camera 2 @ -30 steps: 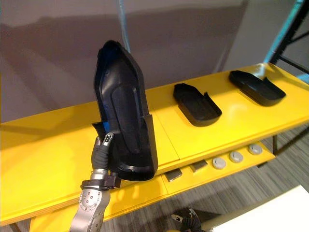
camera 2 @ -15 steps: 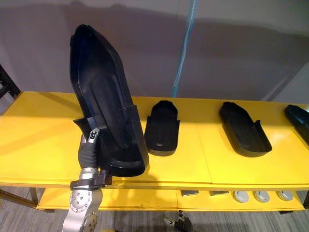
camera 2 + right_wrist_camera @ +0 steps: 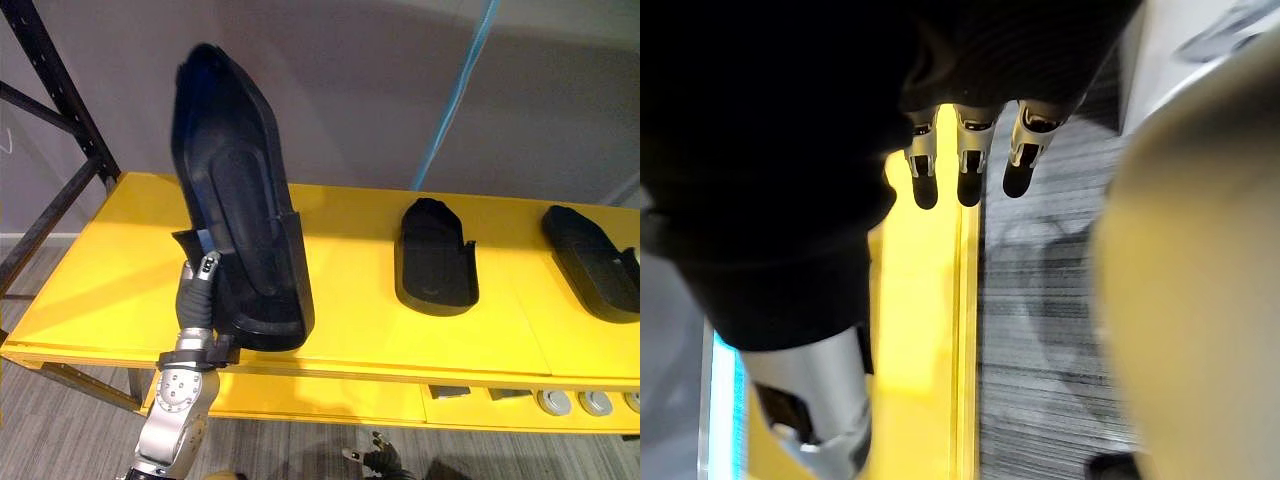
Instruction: Walk over and take plastic housings, then place them on the shelf
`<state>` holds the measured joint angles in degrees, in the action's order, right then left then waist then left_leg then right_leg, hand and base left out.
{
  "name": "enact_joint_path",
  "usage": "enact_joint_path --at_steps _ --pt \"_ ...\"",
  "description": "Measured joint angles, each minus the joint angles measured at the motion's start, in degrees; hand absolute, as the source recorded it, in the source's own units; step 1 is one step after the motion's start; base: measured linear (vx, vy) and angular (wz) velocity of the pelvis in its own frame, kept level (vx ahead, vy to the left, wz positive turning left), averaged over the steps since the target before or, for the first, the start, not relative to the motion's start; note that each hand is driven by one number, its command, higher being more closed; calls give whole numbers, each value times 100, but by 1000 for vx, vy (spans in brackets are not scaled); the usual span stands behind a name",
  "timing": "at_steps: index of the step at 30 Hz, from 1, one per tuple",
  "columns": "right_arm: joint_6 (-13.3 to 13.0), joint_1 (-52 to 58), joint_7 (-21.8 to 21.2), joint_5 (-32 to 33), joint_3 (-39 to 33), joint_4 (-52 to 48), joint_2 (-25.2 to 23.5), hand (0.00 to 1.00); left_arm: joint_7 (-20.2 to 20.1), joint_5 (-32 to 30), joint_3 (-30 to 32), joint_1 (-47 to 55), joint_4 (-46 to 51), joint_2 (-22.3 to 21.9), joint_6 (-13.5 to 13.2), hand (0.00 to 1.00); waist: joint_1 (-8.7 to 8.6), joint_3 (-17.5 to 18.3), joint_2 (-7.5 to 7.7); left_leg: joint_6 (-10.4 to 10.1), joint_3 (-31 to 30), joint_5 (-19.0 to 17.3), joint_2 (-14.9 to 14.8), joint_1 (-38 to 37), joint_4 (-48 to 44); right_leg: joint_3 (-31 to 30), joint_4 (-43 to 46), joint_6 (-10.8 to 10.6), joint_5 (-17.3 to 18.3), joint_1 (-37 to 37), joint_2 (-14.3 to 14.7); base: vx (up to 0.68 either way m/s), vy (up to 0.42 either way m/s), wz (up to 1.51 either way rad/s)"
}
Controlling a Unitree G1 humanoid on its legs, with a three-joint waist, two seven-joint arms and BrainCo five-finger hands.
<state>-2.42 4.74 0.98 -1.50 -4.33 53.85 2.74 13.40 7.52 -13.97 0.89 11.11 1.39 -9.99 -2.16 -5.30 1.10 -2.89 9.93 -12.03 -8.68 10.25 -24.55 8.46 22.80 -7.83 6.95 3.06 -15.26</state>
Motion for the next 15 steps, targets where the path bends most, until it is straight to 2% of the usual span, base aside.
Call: enact_joint_path --at_steps 2,3,4,5,7,8,11,15 --pt "-11 68 -1 20 22 -64 3 0 0 -74 1 -4 -58 -86 16 100 -48 13 20 71 -7 40 114 -117 127 -195 426 100 684 30 466 -104 -40 8" --pt "-10 60 -5 22 58 -26 29 0 -7 -168 1 -16 -55 -135 4 100 -39 44 57 60 -20 96 242 -120 223 -92 219 341 887 -38 490 -84 -58 17" --pt "-10 66 -6 29 58 -22 26 0 -6 -221 4 -18 -53 -134 4 100 -42 53 55 15 -42 117 296 -101 263 -148 29 316 968 -126 477 -70 -63 26" --pt "-11 45 -10 53 36 -24 24 0 -11 -267 7 -23 -78 -142 5 100 -75 33 0 -20 -134 172 339 -46 287 -127 -208 204 1029 -210 492 -58 -80 41" --pt "-16 44 -7 66 -18 -12 37 0 -27 -398 55 9 -109 -117 103 100 -84 36 -68 -43 -248 412 334 -114 520 -38 -400 263 928 -319 597 -30 -91 27" --pt "-16 66 -5 66 -25 24 40 0 -32 -446 204 12 -109 -89 141 100 -43 54 -27 -90 -229 519 291 -253 738 -38 -565 291 845 -423 666 66 -127 -9" --pt "-16 71 -6 66 -126 104 40 0 3 -452 811 -32 -219 -38 164 100 -52 172 -54 -197 -192 798 229 -546 1306 -19 -1022 351 611 -691 819 108 -105 -6" --pt "-15 98 -9 36 -133 113 73 0 69 -617 1320 -99 -685 203 291 100 -45 221 -21 -259 -178 1021 159 -826 1805 -15 -1067 437 534 -749 935 88 -61 0"
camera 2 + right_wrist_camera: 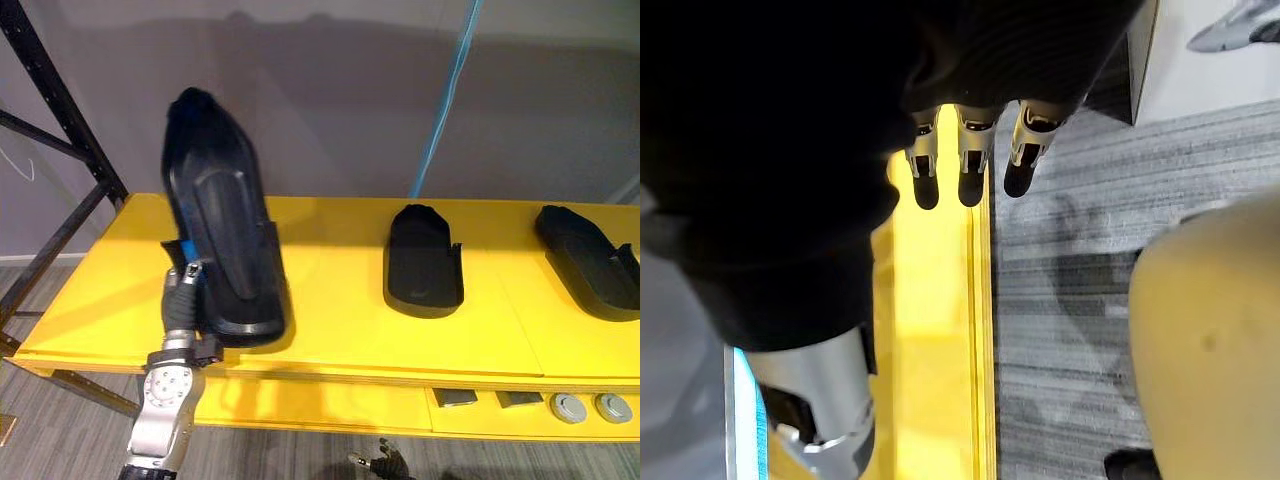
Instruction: Walk over and take plastic housings, then place them on the shelf
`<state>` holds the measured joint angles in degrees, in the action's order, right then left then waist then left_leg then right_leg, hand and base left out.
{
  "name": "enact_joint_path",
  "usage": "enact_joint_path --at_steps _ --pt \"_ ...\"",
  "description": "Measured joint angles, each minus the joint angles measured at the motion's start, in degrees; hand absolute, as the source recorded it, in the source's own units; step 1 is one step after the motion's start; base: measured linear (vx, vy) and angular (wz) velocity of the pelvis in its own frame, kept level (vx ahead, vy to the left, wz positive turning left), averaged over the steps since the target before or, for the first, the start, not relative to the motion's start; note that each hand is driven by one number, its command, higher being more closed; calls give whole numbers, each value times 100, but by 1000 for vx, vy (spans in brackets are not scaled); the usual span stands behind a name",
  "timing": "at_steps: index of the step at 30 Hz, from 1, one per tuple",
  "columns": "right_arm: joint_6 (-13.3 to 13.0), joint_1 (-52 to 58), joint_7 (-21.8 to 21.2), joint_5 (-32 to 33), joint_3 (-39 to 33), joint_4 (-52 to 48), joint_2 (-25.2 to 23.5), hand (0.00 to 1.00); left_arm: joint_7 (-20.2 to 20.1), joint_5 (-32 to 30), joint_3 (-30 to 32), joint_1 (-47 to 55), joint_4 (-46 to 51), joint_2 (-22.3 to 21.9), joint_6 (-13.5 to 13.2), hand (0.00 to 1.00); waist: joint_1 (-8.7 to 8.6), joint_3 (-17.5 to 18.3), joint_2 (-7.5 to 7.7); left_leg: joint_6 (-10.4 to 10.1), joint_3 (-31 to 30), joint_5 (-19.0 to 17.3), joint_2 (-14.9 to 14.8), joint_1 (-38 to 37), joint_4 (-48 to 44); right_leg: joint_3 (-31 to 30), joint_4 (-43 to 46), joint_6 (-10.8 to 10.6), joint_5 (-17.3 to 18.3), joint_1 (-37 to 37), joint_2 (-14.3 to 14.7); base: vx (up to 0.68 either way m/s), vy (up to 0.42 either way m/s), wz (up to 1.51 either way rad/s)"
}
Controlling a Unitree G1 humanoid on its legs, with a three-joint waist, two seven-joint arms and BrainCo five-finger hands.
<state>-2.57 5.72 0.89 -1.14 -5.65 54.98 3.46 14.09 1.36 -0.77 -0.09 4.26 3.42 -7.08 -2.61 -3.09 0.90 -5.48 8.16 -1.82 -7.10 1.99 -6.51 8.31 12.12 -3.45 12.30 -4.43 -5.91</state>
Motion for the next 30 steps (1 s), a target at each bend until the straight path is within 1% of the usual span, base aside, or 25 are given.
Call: enact_joint_path --at_steps 1,2,3,4,5,7,9,11,14,15,17,20,22,23,28,30 --pt "0 12 -12 -11 1 1 0 0 21 -103 184 -111 -306 199 110 100 1 6 6 -32 4 102 -56 -142 197 2 -53 66 -72 -69 75 43 -32 -1" --pt "0 16 -23 -17 2 2 2 0 44 -137 265 -189 -466 286 175 100 2 11 -1 -49 8 143 -91 -199 283 2 -110 70 -123 -73 114 31 -36 -5" --pt "0 15 -48 -20 3 0 4 0 80 -201 424 -320 -724 431 250 100 1 27 0 -77 48 224 -150 -294 438 -2 -208 122 -207 -114 169 14 -25 -8" --pt "-1 16 -50 -20 3 -1 5 0 93 -213 462 -352 -786 464 269 100 1 27 0 -78 73 242 -163 -315 476 -3 -231 119 -223 -122 182 2 -28 -17" --pt "0 37 -86 -22 3 -6 24 0 160 -227 616 -535 -1060 635 368 100 -7 34 3 -101 134 342 -187 -378 634 -4 -335 134 -283 -145 219 8 -28 -14" --pt "-1 69 -129 -20 1 -20 67 0 184 -263 682 -791 -1365 812 427 100 -27 39 2 -96 148 422 -177 -376 751 -5 -384 134 -288 -135 225 1 -13 -7" --pt "0 78 -185 -22 1 -19 127 0 181 -272 701 -1074 -1686 973 557 100 -92 37 -2 -86 182 544 -178 -463 927 -11 -392 153 -324 -127 239 -38 -5 -3" --pt "0 87 -220 -22 0 -23 144 0 184 -278 753 -1226 -1891 1030 596 100 -130 34 -9 -77 275 624 -177 -524 1030 -43 -463 165 -392 -105 250 -67 13 -17" --pt "0 93 -224 -23 1 -27 182 0 185 -393 843 -1561 -2254 1167 688 100 -140 25 -28 -73 400 675 -153 -488 1131 -169 -568 150 -443 -13 238 -101 25 -27" --pt "0 96 -225 -23 -1 -32 201 0 184 -412 844 -1665 -2384 1246 753 100 -170 20 -36 -32 428 726 -130 -419 1139 -198 -571 138 -484 74 219 -121 29 -21" --pt "0 113 -229 -25 2 -32 252 0 172 -510 844 -1791 -2568 1303 798 100 -226 3 -58 0 430 763 -107 -344 1141 -211 -578 139 -528 154 204 -141 36 -8" --pt "2 310 -248 -44 2 -33 306 0 134 -517 845 -1839 -2817 1308 856 100 -244 -7 -69 40 474 802 -65 -327 1146 -269 -655 87 -595 206 171 -169 49 -9" --pt "7 409 -249 -48 3 -30 315 0 121 -548 868 -1839 -2916 1315 933 100 -271 -31 -68 57 479 816 -56 -317 1172 -277 -678 69 -610 232 164 -156 31 -2" --pt "8 466 -251 -47 -8 -36 314 0 96 -634 906 -1839 -2943 1318 1017 100 -278 -60 -68 66 481 823 -54 -317 1174 -287 -684 74 -616 236 163 -104 20 -2" --pt "8 537 -252 -99 5 -36 293 0 9 -788 1090 -1894 -3124 1341 1068 100 -283 -123 -42 62 496 795 -53 -303 1174 -305 -770 59 -633 222 168 -54 16 -2" --pt "7 531 -251 -145 6 -35 286 0 6 -839 1109 -2025 -3250 1418 1071 100 -276 -141 -14 56 484 818 -47 -305 1173 -303 -802 58 -662 190 168 27 12 3"
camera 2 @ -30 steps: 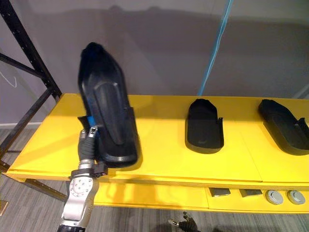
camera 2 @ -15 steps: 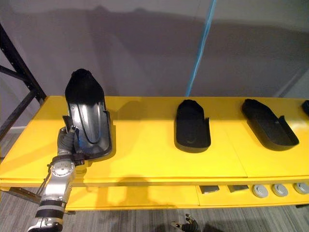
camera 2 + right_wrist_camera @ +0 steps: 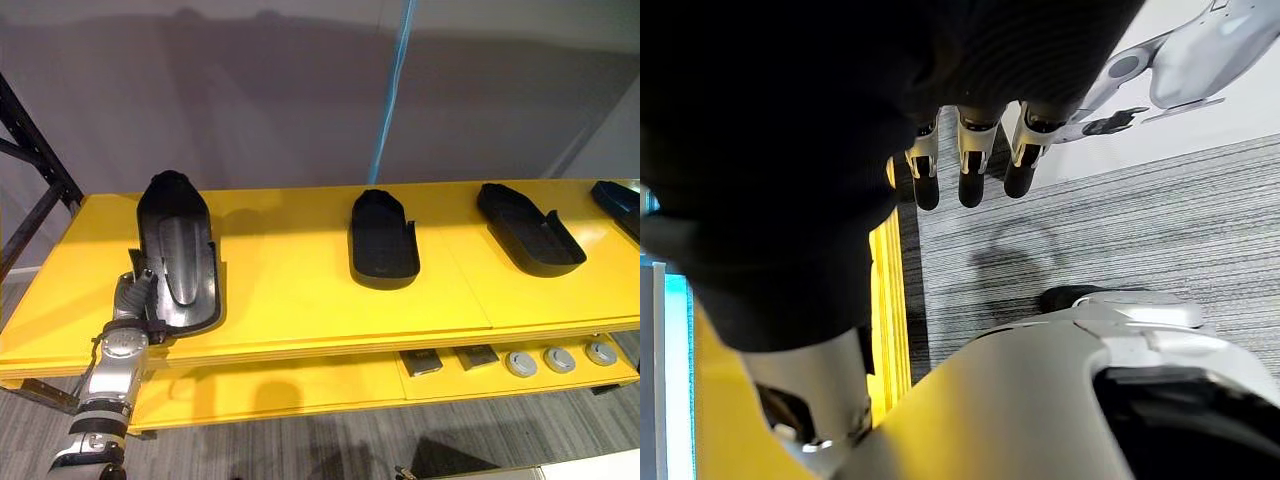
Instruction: Walk over and take plastic housings, then place them on the shelf
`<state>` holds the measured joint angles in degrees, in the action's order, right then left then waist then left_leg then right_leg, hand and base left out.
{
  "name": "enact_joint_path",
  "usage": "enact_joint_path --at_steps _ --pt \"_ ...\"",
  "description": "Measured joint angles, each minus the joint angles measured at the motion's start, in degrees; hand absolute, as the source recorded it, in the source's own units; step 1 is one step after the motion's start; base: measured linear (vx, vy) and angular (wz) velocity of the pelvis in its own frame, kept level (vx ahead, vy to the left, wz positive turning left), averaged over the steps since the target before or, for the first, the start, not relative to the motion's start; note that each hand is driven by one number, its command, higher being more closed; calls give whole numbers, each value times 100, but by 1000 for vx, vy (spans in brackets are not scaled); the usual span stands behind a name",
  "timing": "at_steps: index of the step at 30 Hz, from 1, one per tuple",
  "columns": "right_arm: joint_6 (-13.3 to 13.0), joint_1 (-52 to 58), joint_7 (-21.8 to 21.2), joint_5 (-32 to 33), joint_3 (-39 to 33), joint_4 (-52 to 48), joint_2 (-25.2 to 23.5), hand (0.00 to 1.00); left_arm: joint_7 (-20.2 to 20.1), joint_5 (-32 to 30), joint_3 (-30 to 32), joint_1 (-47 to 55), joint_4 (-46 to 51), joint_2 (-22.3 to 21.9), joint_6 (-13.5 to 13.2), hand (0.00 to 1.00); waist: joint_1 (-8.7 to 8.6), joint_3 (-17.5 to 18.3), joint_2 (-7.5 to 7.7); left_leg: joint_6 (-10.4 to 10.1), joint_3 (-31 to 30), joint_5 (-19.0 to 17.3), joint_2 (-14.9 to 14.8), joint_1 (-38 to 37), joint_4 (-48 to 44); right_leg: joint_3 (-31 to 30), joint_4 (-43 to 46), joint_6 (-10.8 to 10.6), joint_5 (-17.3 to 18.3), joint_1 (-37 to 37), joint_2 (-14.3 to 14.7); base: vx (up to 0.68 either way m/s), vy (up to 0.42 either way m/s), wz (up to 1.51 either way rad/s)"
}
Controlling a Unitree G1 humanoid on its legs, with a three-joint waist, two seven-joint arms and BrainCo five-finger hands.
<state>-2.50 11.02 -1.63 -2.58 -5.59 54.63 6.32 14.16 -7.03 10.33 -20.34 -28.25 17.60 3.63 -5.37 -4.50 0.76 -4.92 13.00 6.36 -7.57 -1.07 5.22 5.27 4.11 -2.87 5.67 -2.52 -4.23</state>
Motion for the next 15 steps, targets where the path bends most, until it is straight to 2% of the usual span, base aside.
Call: enact_joint_path --at_steps 4,5,9,15 --pt "-1 3 -2 -4 4 2 7 0 13 -6 154 -160 -162 73 -6 100 -1 -7 10 -23 12 -18 3 -15 -18 0 -139 -11 -73 -94 12 79 3 0" --pt "-2 2 -2 -5 8 4 15 0 18 -5 172 -300 -338 156 -3 0 -3 -12 15 -34 21 -26 -1 -18 -23 0 -172 -8 -75 -119 21 77 -2 -1" --pt "-20 -18 -5 -3 14 -5 15 0 39 -214 166 -579 -626 508 -6 0 -14 -102 48 -60 101 -45 -44 -44 -24 -60 -174 2 -81 -138 63 45 -2 -9" --pt "-91 -43 0 -1 128 -52 24 0 4 -238 111 -879 -785 609 -23 0 -27 -209 101 -62 140 -50 -36 -60 -23 -124 -169 11 -87 -115 52 -25 15 -5"
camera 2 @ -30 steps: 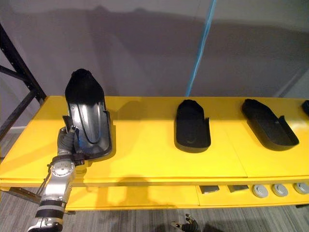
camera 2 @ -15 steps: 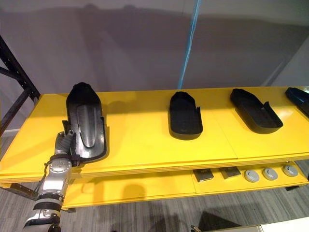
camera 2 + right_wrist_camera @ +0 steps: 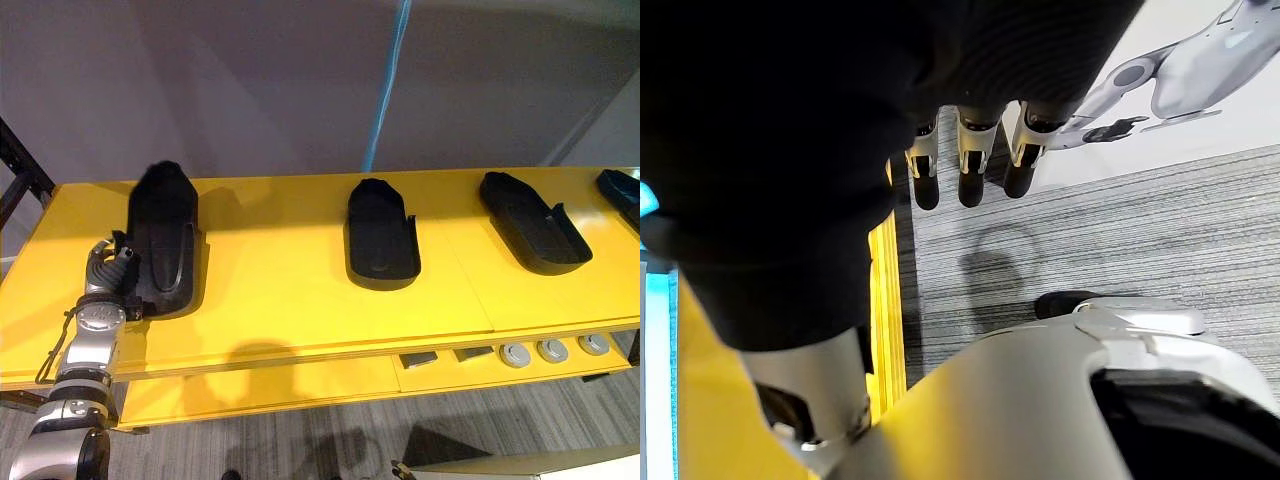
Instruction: Walk over and take plastic housings, then place them on the shelf
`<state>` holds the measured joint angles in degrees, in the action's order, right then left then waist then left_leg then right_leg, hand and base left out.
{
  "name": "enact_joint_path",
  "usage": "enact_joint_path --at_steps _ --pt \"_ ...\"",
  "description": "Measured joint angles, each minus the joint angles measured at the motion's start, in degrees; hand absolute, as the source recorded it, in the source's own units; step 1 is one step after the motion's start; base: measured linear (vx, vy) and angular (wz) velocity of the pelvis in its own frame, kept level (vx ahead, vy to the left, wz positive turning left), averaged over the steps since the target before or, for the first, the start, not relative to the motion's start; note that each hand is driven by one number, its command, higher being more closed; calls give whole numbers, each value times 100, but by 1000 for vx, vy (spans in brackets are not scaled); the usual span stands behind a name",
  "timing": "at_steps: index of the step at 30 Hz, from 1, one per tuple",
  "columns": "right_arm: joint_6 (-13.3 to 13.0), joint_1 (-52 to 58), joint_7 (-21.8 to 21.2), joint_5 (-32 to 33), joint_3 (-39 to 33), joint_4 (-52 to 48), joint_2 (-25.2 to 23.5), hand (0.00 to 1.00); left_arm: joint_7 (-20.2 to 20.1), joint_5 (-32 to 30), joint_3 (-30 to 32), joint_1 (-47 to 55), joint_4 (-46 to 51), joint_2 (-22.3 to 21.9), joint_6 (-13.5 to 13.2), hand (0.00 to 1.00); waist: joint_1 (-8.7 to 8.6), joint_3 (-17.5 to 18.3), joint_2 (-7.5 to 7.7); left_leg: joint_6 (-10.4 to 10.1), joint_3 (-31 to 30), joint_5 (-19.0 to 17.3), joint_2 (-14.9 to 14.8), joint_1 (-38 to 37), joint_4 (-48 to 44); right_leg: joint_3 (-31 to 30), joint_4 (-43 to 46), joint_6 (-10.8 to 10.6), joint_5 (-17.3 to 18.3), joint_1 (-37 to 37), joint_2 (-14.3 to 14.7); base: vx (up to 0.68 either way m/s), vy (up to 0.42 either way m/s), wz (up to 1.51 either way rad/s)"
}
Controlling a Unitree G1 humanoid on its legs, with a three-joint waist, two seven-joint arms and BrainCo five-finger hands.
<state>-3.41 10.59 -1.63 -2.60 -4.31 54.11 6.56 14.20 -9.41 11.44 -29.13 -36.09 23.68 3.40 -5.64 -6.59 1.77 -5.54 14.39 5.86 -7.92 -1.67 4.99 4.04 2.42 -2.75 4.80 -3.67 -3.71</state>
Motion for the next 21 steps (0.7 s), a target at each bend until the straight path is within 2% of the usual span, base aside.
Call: enact_joint_path --at_steps 4,14,18,21 --pt "0 -1 0 0 0 -6 -9 0 -96 33 -176 -30 7 14 -33 0 5 -17 17 2 -9 -4 5 -8 18 4 2 -1 2 27 -8 -67 20 1" --pt "6 -23 -7 -6 0 4 -11 0 -22 132 -159 36 228 -119 -35 0 18 -22 25 0 -81 -4 8 -6 2 114 -51 -2 2 -58 -6 -7 10 5" --pt "6 -33 -8 -7 -1 3 -13 0 146 128 -136 298 821 -190 -35 0 19 -25 28 0 -83 -3 9 -12 1 118 -64 -2 2 -109 -6 0 0 0" --pt "6 -24 -10 -10 -2 3 -12 0 282 117 71 567 1800 -263 -53 0 42 -26 27 0 -89 -2 9 -20 1 123 -63 -2 2 -121 -7 0 0 0"
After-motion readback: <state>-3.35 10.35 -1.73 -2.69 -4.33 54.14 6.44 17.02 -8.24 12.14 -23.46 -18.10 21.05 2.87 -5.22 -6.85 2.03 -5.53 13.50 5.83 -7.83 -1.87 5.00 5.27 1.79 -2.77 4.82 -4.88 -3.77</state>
